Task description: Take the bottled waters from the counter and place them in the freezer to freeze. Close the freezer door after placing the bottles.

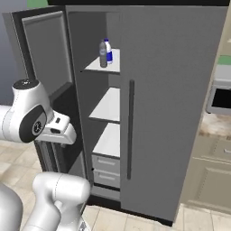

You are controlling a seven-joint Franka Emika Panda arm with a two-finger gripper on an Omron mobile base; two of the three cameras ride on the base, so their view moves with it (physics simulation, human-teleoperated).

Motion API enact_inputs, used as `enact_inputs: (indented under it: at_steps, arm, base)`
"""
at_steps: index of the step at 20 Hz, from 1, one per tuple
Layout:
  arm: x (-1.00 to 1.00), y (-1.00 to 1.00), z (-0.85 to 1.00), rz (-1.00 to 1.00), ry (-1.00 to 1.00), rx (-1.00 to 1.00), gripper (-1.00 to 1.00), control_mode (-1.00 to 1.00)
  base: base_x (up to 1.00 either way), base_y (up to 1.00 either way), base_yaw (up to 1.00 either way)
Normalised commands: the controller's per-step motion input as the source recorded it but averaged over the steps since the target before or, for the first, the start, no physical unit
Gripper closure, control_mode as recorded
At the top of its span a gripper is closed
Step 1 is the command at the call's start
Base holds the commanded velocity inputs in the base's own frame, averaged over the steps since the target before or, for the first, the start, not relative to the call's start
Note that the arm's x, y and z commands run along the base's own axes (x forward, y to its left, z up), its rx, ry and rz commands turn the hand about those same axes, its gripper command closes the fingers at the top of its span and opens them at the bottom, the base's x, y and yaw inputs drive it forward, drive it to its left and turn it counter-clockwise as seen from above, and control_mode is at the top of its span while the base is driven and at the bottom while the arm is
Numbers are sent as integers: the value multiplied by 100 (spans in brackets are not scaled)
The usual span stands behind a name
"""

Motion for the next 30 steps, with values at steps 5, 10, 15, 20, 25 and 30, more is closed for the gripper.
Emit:
enact_inputs:
  at_steps: [5, 10, 15, 20, 25, 30]
  arm:
    - [0, 0, 0, 0, 0, 0, -100, 100]
    - [0, 0, 0, 0, 0, 0, -100, 100]
    - [0, 0, 0, 0, 0, 0, -100, 100]
    - [0, 0, 0, 0, 0, 0, -100, 100]
    - [0, 0, 0, 0, 0, 0, -100, 100]
    - [0, 0, 0, 0, 0, 0, -100, 100]
  base:
    - [-34, 52, -16]
    - [-11, 53, -18]
    - [0, 49, -21]
    - [0, 35, -8]
    - [8, 28, 0]
    - [23, 10, 0]
